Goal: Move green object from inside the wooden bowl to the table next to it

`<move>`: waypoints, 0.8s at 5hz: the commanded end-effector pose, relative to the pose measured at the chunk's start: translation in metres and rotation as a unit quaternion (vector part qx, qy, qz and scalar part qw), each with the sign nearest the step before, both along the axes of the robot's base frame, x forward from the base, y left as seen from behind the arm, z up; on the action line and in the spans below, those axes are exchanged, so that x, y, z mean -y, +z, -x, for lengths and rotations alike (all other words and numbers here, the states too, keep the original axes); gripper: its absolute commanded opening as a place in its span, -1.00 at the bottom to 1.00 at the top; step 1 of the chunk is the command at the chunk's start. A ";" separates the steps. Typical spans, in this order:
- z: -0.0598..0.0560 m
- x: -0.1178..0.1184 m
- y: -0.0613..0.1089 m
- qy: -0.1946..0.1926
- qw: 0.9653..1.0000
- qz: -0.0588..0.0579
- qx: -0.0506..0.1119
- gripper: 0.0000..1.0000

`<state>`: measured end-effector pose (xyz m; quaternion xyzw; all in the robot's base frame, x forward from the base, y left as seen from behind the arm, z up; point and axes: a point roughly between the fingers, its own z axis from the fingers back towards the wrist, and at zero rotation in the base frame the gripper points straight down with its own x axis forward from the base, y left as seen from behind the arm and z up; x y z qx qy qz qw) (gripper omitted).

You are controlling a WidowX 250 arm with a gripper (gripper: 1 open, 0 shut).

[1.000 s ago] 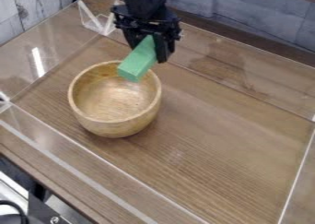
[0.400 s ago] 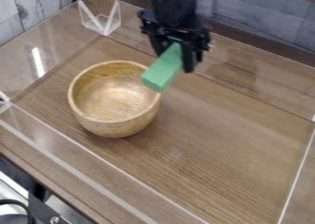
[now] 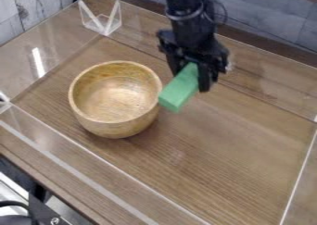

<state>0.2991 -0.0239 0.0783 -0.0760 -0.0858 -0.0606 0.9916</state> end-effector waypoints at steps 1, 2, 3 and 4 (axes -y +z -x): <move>-0.008 -0.004 0.008 0.013 1.000 0.000 0.021 -1.00; 0.007 0.000 0.006 0.029 0.999 0.002 0.013 -1.00; 0.016 0.005 0.005 0.048 0.999 0.004 0.003 -1.00; 0.020 0.002 0.005 0.070 0.998 0.006 -0.006 1.00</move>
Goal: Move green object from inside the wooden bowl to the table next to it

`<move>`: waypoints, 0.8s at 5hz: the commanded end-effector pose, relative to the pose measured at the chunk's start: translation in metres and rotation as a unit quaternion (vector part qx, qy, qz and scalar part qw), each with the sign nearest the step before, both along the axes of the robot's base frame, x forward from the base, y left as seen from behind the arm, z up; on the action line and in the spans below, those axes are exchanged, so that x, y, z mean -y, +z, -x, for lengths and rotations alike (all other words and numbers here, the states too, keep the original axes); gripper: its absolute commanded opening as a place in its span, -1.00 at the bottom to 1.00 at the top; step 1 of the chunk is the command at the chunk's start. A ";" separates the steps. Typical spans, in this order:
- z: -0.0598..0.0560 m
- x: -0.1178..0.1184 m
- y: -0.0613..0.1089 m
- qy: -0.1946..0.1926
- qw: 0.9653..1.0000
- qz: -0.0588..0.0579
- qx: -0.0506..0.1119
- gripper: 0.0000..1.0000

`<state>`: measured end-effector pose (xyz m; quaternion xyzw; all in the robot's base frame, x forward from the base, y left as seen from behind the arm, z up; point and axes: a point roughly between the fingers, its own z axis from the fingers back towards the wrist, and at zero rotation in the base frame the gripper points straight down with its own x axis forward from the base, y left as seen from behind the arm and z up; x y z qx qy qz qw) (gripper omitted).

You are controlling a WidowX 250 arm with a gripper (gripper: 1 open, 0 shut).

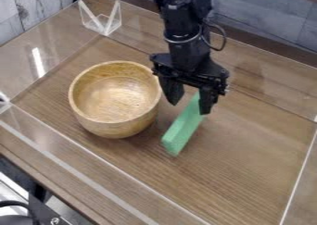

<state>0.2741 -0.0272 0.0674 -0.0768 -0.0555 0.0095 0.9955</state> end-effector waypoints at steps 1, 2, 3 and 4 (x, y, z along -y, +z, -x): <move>-0.003 -0.007 0.019 0.031 0.999 -0.001 0.021 1.00; -0.005 -0.006 0.021 0.049 0.999 -0.002 0.015 1.00; -0.008 -0.001 0.020 0.064 0.998 -0.004 0.009 1.00; -0.005 0.000 0.023 0.062 0.998 -0.007 0.005 1.00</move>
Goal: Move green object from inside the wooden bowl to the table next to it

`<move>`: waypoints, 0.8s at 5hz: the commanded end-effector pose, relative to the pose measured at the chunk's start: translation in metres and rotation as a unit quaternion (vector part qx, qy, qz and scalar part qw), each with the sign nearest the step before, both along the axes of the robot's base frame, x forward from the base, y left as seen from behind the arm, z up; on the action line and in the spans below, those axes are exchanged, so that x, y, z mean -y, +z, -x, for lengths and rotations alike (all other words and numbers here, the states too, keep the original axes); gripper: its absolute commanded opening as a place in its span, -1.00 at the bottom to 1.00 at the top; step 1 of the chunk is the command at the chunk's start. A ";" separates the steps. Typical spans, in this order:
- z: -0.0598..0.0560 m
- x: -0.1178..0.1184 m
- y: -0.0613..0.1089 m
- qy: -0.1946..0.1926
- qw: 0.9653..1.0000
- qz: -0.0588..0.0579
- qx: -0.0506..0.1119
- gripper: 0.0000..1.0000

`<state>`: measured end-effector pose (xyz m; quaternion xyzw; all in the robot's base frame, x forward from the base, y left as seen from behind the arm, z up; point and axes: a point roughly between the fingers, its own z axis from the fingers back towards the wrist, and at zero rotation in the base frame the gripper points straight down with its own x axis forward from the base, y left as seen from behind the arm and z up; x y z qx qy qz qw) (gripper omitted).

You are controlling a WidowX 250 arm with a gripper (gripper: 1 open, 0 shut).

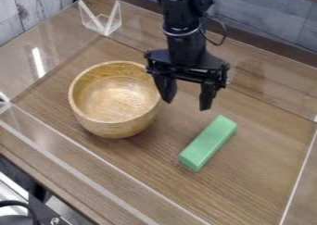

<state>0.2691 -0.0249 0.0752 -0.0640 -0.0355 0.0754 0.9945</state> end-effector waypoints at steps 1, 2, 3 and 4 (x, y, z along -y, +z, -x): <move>-0.008 0.004 0.018 -0.007 1.000 -0.002 0.025 1.00; -0.013 -0.003 0.017 -0.041 0.999 -0.002 0.024 1.00; -0.018 -0.010 0.015 -0.073 0.997 -0.004 0.022 1.00; -0.016 -0.008 0.014 -0.090 0.996 -0.005 0.019 1.00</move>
